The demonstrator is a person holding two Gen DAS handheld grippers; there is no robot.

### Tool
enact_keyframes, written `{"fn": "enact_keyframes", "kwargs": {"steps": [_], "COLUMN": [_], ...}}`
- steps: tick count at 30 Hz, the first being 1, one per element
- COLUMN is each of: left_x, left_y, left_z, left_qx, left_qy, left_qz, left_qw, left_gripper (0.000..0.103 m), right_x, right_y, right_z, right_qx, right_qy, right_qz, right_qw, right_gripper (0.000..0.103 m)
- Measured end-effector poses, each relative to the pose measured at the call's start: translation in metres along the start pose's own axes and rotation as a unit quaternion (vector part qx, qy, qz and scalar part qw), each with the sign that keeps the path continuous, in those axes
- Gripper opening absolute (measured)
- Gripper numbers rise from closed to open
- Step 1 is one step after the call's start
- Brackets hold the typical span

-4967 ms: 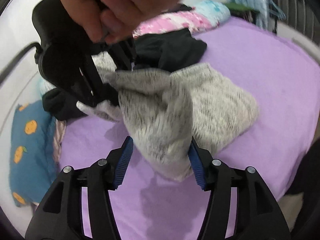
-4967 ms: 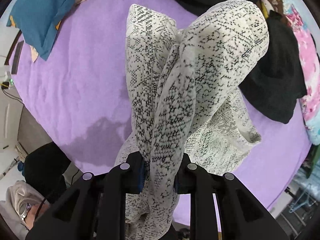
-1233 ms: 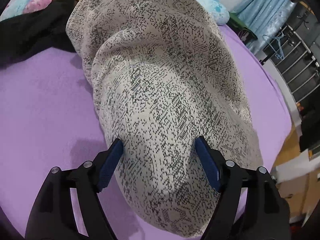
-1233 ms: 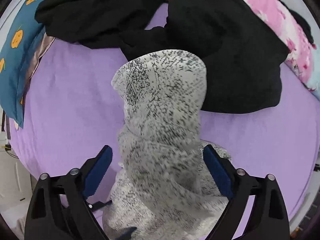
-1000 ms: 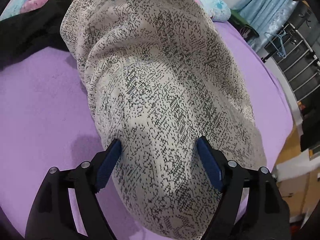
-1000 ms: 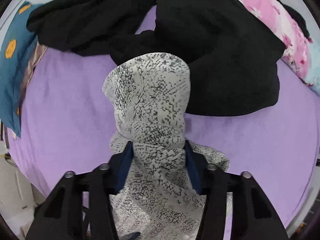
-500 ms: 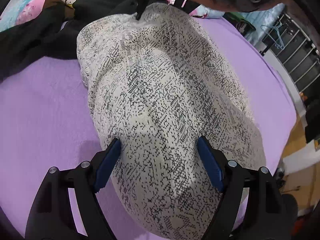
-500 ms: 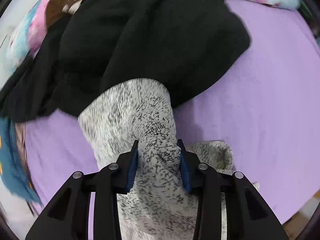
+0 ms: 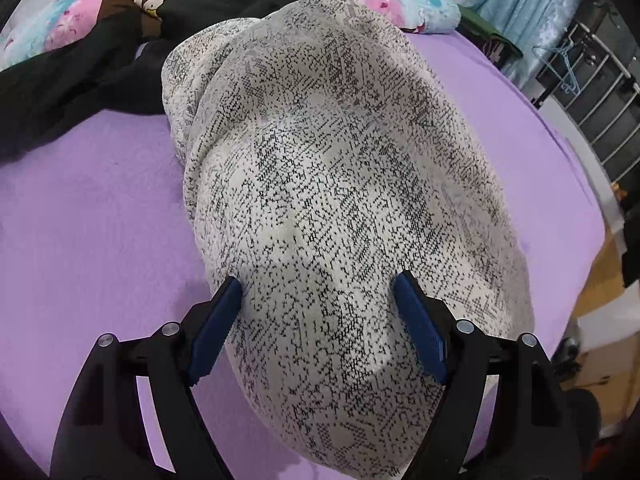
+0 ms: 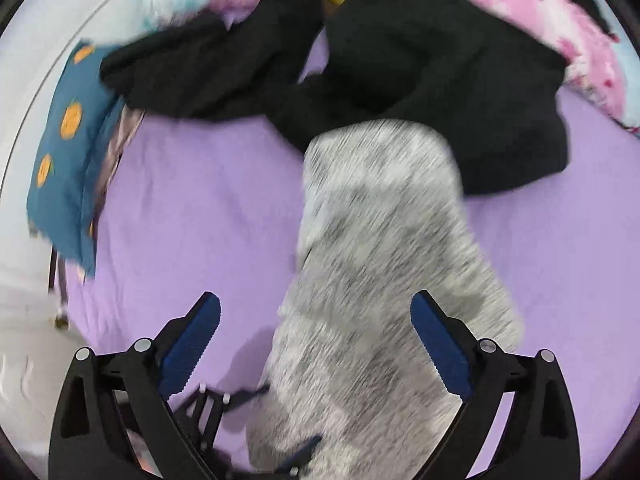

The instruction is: Fold large clothes

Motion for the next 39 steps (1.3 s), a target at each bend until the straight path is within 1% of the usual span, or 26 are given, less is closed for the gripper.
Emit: {"fn": "enact_keyframes", "kwargs": {"steps": [3,4,6,7,10,11,12,14,15,16,18,20,21,22,25,29,31,33,35,39], "left_x": [0.0,0.0,0.0,0.001,0.001,0.002,0.002,0.003,0.003,0.003,0.002,0.001,0.002,0.002,0.003,0.012,0.019,0.021,0.015,0.005], "left_y": [-0.001,-0.001,-0.004,-0.006,-0.009,-0.011,-0.011,-0.012,-0.012,-0.011,-0.008,-0.006,-0.005,-0.004,-0.003,0.002,0.004,0.004,0.0,-0.005], "left_z": [-0.002,-0.001,0.001,0.0,0.002,0.002,0.003,0.007,0.008,0.011,0.017,0.022,0.023,0.022,0.02,0.023,0.029,0.043,0.047,0.04], "left_qx": [-0.002,-0.003,0.0,-0.002,-0.002,-0.002,0.0,0.006,0.009,0.015,0.027,0.037,0.041,0.039,0.038,0.039,0.036,0.041,0.052,0.054], "left_qy": [0.001,0.0,-0.001,0.0,-0.001,-0.001,-0.003,-0.01,-0.013,-0.022,-0.041,-0.05,-0.05,-0.047,-0.04,-0.036,-0.021,-0.003,-0.015,-0.029], "left_qz": [0.002,0.003,0.003,0.002,0.003,0.003,0.004,0.007,0.008,0.01,0.016,0.022,0.023,0.023,0.022,0.02,0.009,0.004,0.012,0.02], "left_qw": [1.0,1.0,1.0,1.0,1.0,1.0,1.0,0.9999,0.9998,0.9996,0.9987,0.9978,0.9976,0.9978,0.9982,0.9984,0.9991,0.9992,0.9984,0.9979], "left_gripper": [0.076,0.076,0.076,0.076,0.076,0.076,0.076,0.076,0.076,0.076,0.076,0.076,0.076,0.076,0.076,0.076,0.076,0.076,0.076,0.076], "right_x": [0.005,0.013,0.026,0.035,0.054,0.054,0.05,0.037,0.031,0.023,0.01,0.002,-0.005,-0.012,-0.032,-0.038,-0.042,-0.043,-0.047,-0.058], "right_y": [-0.025,-0.039,-0.058,-0.07,-0.101,-0.113,-0.123,-0.143,-0.153,-0.167,-0.191,-0.207,-0.213,-0.219,-0.227,-0.228,-0.224,-0.225,-0.227,-0.223], "right_z": [0.016,0.021,0.025,0.026,0.016,0.011,0.005,-0.009,-0.013,-0.021,-0.028,-0.033,-0.035,-0.036,-0.042,-0.05,-0.055,-0.053,-0.053,-0.055], "right_qx": [0.01,0.009,0.011,0.01,0.002,-0.008,-0.019,-0.034,-0.039,-0.056,-0.076,-0.078,-0.075,-0.069,-0.069,-0.079,-0.086,-0.087,-0.088,-0.087], "right_qy": [0.022,0.036,0.047,0.052,0.04,0.039,0.031,-0.01,-0.022,-0.044,-0.062,-0.086,-0.11,-0.123,-0.127,-0.107,-0.097,-0.087,-0.075,-0.064], "right_qz": [-0.017,-0.032,-0.054,-0.072,-0.126,-0.137,-0.141,-0.15,-0.158,-0.166,-0.178,-0.183,-0.184,-0.185,-0.175,-0.196,-0.195,-0.195,-0.196,-0.186], "right_qw": [1.0,0.999,0.997,0.996,0.991,0.99,0.989,0.988,0.986,0.984,0.979,0.976,0.974,0.973,0.974,0.972,0.972,0.973,0.974,0.977], "right_gripper": [0.094,0.094,0.094,0.094,0.096,0.096,0.096,0.096,0.096,0.096,0.096,0.096,0.096,0.096,0.096,0.096,0.097,0.097,0.097,0.097]}}
Point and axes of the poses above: each gripper's, at about its wrist camera, not at the fingertips, and x roughly against the way its jaws point, z to its left, y to its top, the point moved 8 cm from there along -x, roughly the way its jaws point, and after that the axes turned 4 degrees about y, right-handed, at the moved point
